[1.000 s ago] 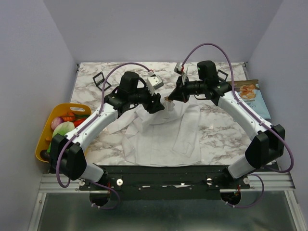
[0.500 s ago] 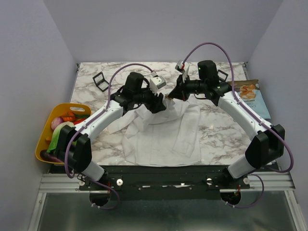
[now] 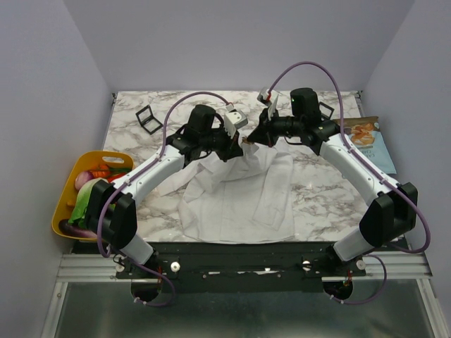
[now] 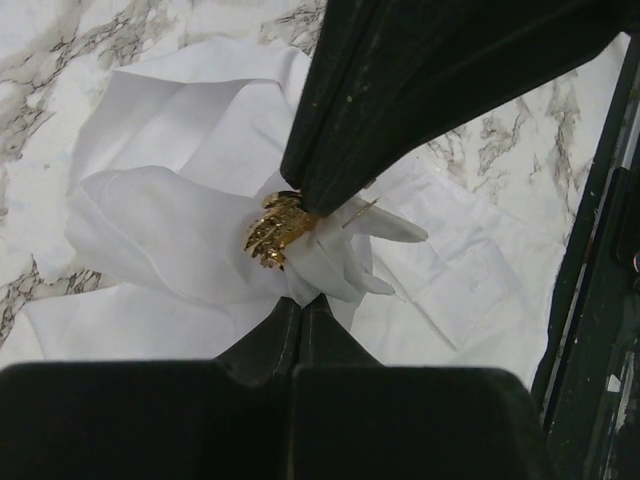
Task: Remove the brooch from the garment
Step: Remove the brooch from the clothes.
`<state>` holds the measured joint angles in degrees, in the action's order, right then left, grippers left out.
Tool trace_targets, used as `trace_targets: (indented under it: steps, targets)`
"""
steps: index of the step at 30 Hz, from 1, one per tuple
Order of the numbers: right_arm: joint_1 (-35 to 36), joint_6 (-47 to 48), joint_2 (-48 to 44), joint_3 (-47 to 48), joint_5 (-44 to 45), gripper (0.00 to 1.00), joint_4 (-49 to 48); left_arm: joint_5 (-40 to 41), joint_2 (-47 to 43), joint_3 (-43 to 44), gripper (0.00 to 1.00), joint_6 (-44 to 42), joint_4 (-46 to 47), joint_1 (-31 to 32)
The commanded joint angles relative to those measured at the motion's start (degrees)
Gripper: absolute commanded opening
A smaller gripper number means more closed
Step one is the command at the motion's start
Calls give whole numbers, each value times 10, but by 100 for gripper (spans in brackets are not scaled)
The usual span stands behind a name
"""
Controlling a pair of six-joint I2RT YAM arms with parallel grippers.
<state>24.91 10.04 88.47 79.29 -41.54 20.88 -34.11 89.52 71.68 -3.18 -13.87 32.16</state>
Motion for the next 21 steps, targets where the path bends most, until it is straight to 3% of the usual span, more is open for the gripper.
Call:
trace_targets:
  steps: [1, 21]
  targets:
    - [1, -12, -6, -12, 33, 0, -29, -60, -3, 18, 0, -13, -11, 6]
    - [23, -73, 36, 10, 181, 0, -72, -75, -11, 21, 0, -30, -28, 7]
